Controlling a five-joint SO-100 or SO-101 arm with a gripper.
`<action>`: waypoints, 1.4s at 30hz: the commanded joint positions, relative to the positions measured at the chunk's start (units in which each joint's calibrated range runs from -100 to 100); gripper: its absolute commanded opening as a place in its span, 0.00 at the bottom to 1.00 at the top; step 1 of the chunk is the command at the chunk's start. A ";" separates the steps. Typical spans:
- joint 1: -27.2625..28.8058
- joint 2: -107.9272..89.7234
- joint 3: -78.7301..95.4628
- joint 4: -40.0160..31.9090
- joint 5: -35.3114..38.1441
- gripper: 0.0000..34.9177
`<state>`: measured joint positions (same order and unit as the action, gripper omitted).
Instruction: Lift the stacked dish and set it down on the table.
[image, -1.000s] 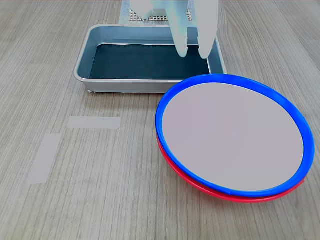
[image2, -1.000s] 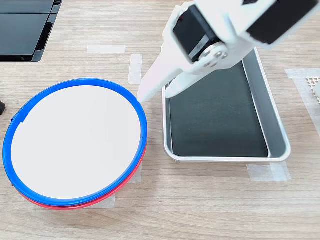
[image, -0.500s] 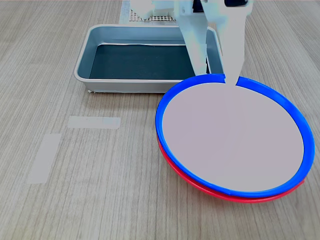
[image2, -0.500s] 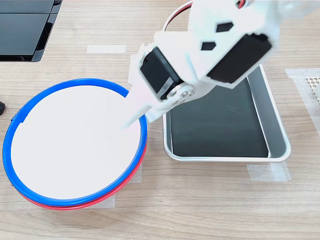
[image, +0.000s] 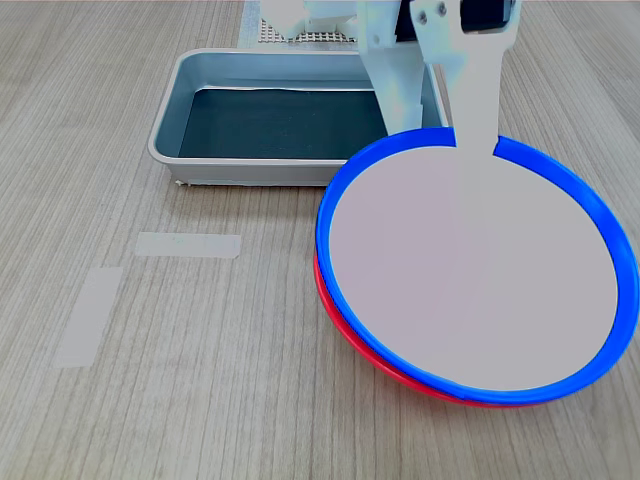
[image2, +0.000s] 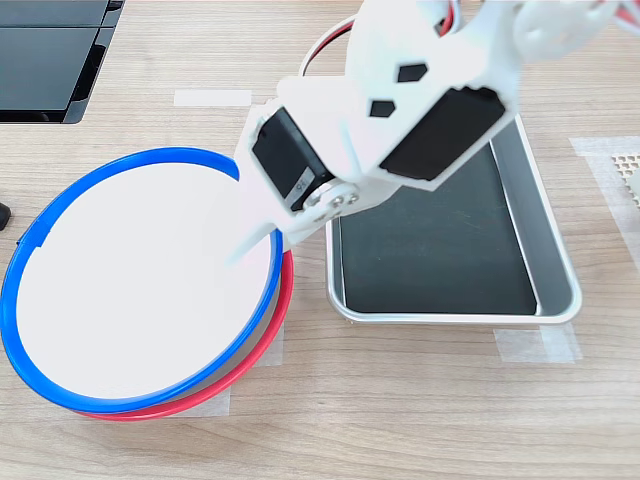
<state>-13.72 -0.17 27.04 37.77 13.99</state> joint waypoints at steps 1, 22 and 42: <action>0.21 0.64 -3.60 -1.32 -0.20 0.50; 0.31 10.02 -10.88 -2.23 -0.73 0.24; 1.81 -12.75 2.04 -3.63 -6.84 0.00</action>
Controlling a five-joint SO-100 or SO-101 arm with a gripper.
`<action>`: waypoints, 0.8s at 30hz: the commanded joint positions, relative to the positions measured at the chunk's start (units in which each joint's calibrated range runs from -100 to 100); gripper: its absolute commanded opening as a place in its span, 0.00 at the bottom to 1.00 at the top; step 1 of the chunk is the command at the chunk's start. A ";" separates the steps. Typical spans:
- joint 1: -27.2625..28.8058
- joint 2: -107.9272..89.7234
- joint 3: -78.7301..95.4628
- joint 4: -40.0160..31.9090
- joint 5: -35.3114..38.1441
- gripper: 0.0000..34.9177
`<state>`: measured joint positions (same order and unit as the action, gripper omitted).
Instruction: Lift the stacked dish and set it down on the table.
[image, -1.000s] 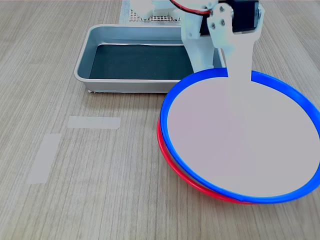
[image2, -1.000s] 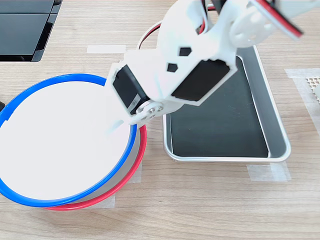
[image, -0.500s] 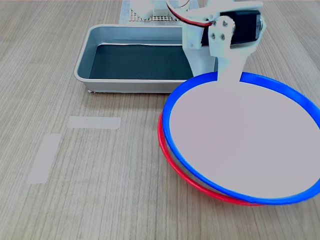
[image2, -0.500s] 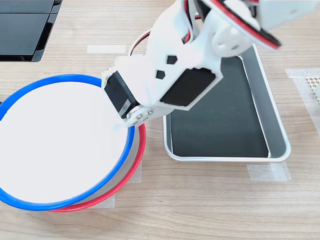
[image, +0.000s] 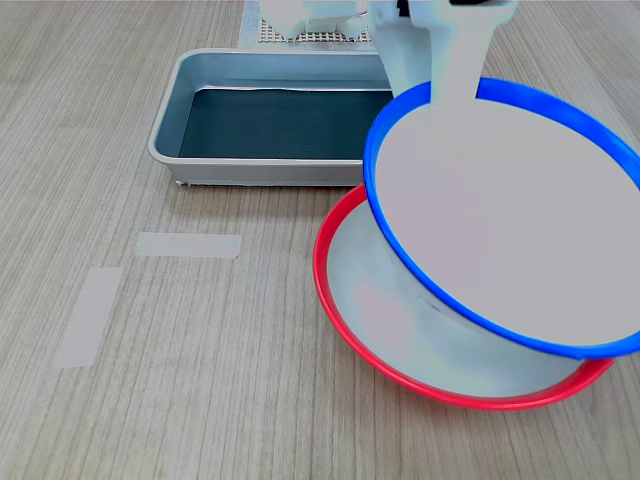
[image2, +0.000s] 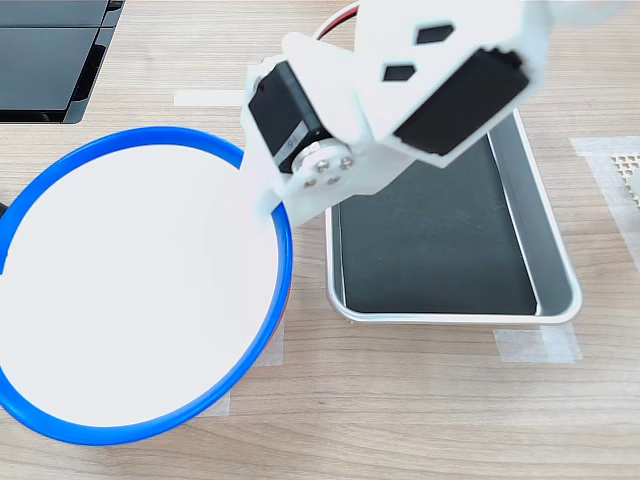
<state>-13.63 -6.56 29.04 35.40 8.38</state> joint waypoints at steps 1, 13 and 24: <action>2.10 -6.87 0.05 -1.27 -1.47 0.00; 18.00 -12.41 2.87 -0.86 -1.47 0.00; 30.43 -6.95 8.24 -8.53 2.78 0.00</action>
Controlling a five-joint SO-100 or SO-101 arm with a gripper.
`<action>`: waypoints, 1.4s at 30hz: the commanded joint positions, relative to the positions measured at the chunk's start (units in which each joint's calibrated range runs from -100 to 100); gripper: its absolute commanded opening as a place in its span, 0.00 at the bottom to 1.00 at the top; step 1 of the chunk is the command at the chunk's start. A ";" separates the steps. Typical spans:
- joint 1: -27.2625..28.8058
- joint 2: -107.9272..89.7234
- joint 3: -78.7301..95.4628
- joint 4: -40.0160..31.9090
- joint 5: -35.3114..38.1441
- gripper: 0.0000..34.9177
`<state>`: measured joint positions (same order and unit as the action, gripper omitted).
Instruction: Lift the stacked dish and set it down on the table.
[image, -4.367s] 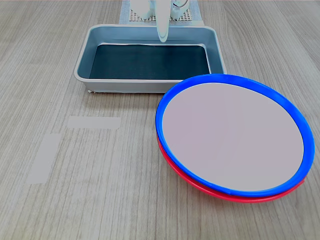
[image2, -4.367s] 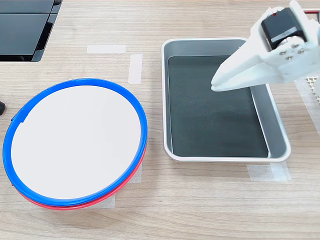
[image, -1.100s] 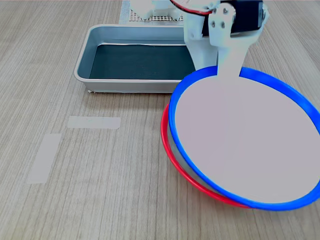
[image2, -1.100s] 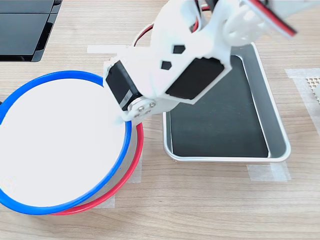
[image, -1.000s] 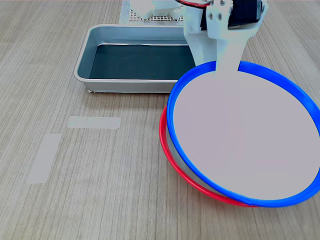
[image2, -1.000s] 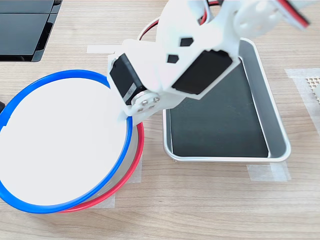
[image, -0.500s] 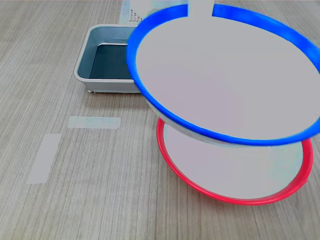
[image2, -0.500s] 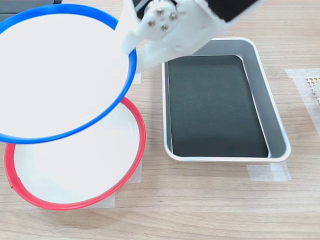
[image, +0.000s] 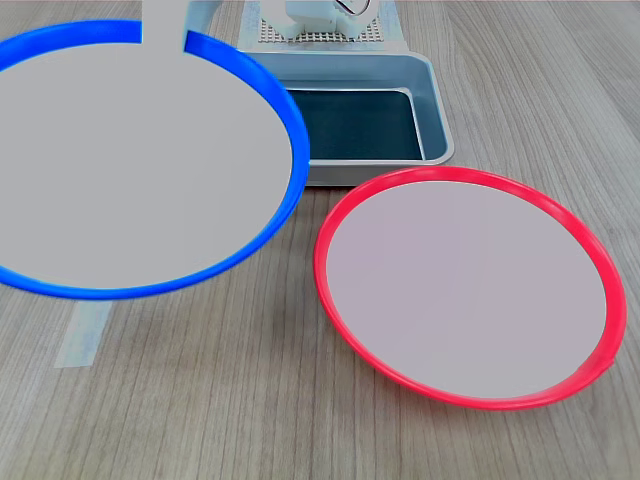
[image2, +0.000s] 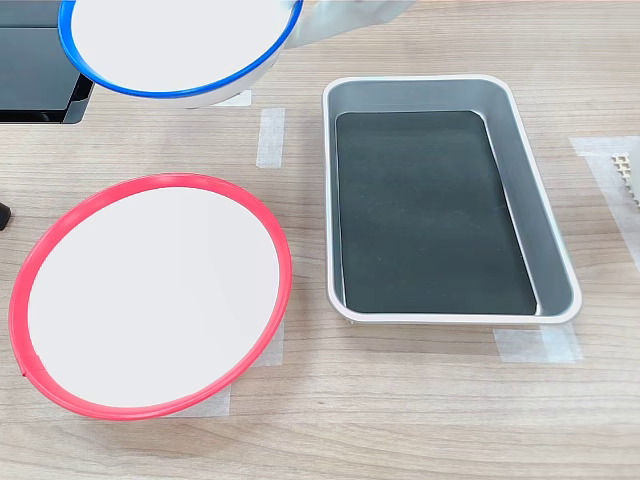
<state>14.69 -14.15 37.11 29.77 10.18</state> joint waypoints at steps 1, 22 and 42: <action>2.49 1.40 0.44 -3.73 1.17 0.00; 0.13 17.78 -8.48 -7.44 -0.88 0.00; -2.13 18.71 -5.66 -5.96 0.93 0.05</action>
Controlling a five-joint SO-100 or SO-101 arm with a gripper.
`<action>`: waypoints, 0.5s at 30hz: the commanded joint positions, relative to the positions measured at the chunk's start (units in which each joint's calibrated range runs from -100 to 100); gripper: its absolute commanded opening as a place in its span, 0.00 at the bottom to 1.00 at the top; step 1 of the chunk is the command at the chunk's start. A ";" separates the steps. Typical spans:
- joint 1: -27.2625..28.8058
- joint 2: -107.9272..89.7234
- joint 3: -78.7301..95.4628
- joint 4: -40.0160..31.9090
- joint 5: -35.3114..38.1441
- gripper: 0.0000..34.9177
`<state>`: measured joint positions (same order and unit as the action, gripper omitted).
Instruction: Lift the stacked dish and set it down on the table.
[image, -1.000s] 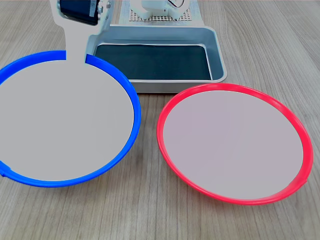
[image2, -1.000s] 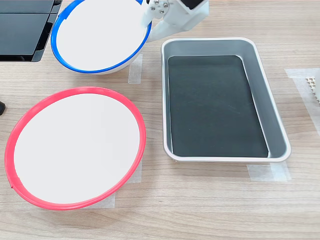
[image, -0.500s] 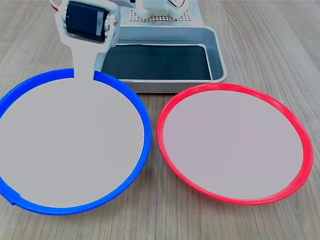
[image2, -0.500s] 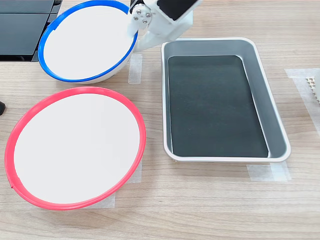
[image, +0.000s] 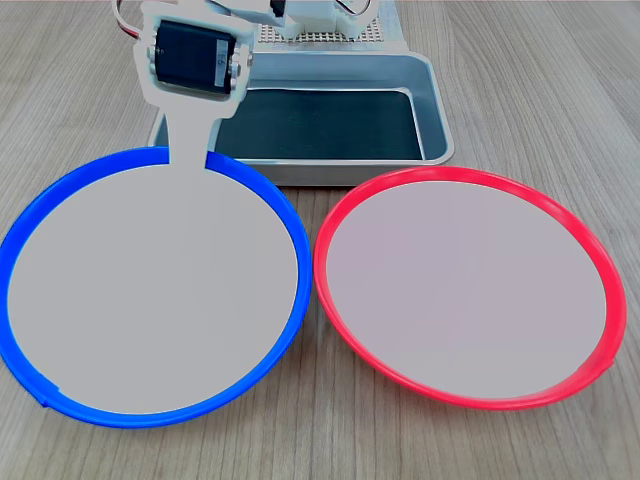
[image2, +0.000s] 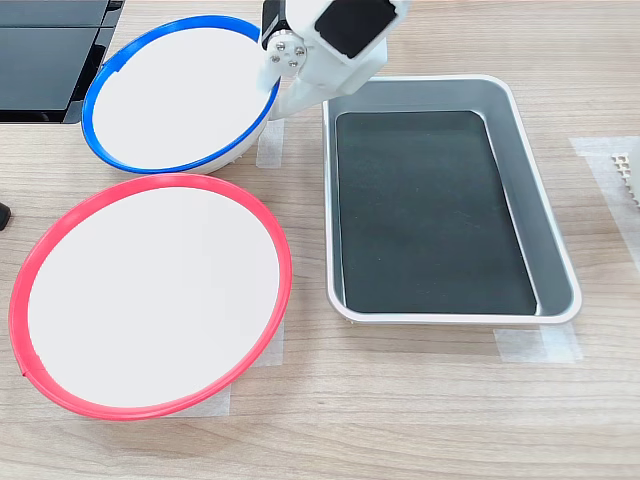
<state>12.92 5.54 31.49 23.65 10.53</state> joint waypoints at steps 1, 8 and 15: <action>-0.36 -1.15 0.15 0.24 0.73 0.12; -0.17 -2.09 1.24 1.07 1.71 0.24; 0.87 -6.01 1.33 5.77 3.32 0.19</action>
<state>12.92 4.18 32.94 27.24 13.11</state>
